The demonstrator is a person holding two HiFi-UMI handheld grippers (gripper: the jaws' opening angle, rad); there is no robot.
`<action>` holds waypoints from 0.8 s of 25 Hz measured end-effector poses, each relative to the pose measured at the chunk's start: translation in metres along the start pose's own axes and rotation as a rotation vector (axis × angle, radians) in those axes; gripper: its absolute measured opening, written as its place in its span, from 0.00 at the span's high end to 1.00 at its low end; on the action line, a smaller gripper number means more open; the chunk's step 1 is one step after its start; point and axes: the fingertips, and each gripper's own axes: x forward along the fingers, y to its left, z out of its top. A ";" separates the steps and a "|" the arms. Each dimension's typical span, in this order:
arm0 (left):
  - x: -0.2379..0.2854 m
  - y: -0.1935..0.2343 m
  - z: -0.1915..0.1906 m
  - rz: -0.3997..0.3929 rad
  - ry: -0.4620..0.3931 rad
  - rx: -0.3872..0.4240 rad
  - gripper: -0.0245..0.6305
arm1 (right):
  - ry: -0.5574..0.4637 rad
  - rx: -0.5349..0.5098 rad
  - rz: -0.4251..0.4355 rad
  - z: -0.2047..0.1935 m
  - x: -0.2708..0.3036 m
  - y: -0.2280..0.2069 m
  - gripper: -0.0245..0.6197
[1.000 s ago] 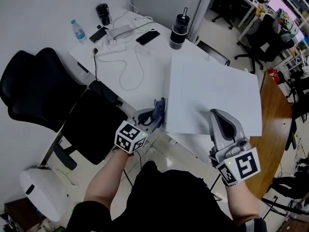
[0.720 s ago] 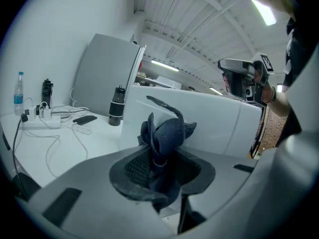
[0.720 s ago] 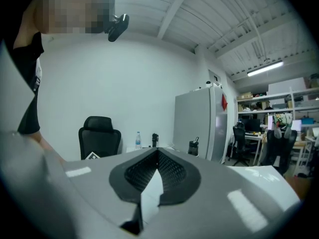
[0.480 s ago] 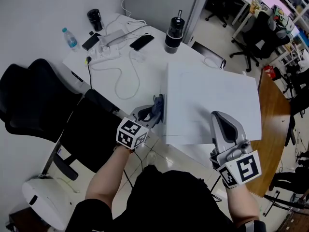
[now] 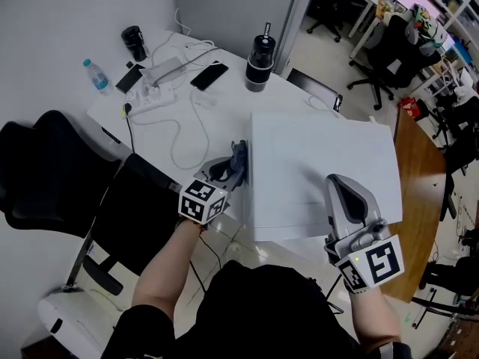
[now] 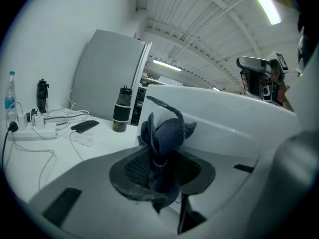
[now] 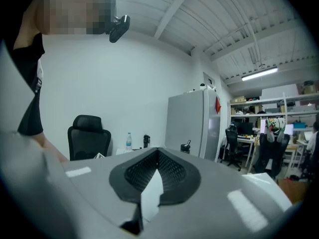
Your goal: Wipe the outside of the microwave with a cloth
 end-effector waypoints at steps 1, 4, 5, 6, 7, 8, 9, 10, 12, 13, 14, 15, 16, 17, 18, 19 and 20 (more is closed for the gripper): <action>0.003 0.003 0.001 0.002 -0.001 -0.001 0.81 | -0.001 -0.001 -0.005 0.000 0.000 -0.002 0.96; 0.010 0.011 0.004 0.008 -0.001 -0.004 0.81 | -0.005 -0.002 -0.022 0.001 0.001 -0.008 0.96; 0.012 0.014 0.005 0.010 0.000 -0.005 0.81 | -0.006 -0.003 -0.027 0.002 0.002 -0.010 0.96; 0.015 0.016 0.007 0.012 0.001 -0.006 0.81 | -0.007 -0.003 -0.032 0.004 0.002 -0.012 0.96; 0.017 0.019 0.008 0.015 0.001 -0.007 0.81 | -0.008 -0.003 -0.037 0.005 0.002 -0.014 0.96; 0.019 0.021 0.010 0.017 0.002 -0.008 0.81 | -0.008 -0.004 -0.042 0.005 0.002 -0.016 0.96; 0.021 0.023 0.011 0.018 0.002 -0.009 0.80 | -0.008 -0.004 -0.047 0.006 0.001 -0.017 0.96; 0.023 0.025 0.012 0.020 0.002 -0.009 0.81 | -0.009 -0.004 -0.053 0.006 0.001 -0.019 0.96; 0.026 0.030 0.013 0.023 0.002 -0.010 0.81 | -0.010 -0.004 -0.062 0.006 0.002 -0.022 0.96; 0.028 0.033 0.014 0.025 0.002 -0.010 0.81 | -0.010 -0.004 -0.067 0.006 0.002 -0.023 0.96; 0.029 0.034 0.015 0.027 0.002 -0.009 0.81 | -0.010 -0.005 -0.070 0.006 0.002 -0.024 0.96; 0.030 0.036 0.016 0.028 0.003 -0.007 0.81 | -0.010 -0.005 -0.073 0.006 0.002 -0.024 0.96; 0.032 0.037 0.017 0.030 0.003 -0.005 0.81 | -0.011 -0.005 -0.075 0.005 0.002 -0.025 0.96; 0.033 0.039 0.017 0.033 0.004 -0.003 0.81 | -0.011 -0.005 -0.077 0.005 0.002 -0.026 0.96; 0.034 0.040 0.018 0.036 0.005 -0.002 0.80 | -0.013 -0.006 -0.079 0.006 0.002 -0.026 0.96; 0.035 0.042 0.019 0.040 0.006 -0.003 0.81 | -0.014 -0.006 -0.081 0.006 0.002 -0.026 0.96; 0.036 0.043 0.020 0.045 0.005 -0.006 0.80 | -0.015 -0.006 -0.083 0.006 0.001 -0.027 0.96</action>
